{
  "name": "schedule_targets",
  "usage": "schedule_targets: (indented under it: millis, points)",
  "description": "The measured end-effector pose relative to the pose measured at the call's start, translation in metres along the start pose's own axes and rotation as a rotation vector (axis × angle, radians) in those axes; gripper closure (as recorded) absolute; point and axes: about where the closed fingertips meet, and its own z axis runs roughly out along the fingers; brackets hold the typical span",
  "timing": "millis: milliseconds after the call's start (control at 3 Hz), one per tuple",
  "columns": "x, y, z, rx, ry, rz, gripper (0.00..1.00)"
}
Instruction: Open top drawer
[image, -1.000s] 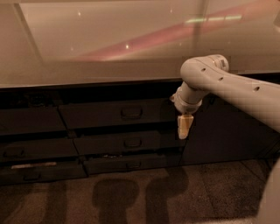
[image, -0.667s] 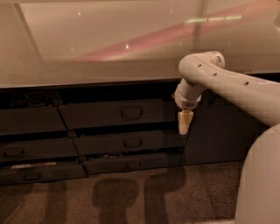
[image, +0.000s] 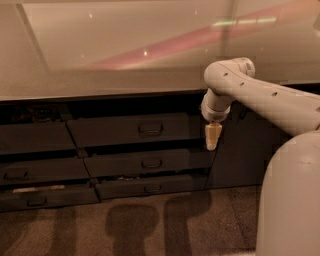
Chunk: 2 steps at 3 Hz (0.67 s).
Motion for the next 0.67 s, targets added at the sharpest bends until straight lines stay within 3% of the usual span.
schedule_targets:
  millis: [667]
  points:
    - [0.0, 0.0, 0.0001, 0.0, 0.0, 0.0, 0.42]
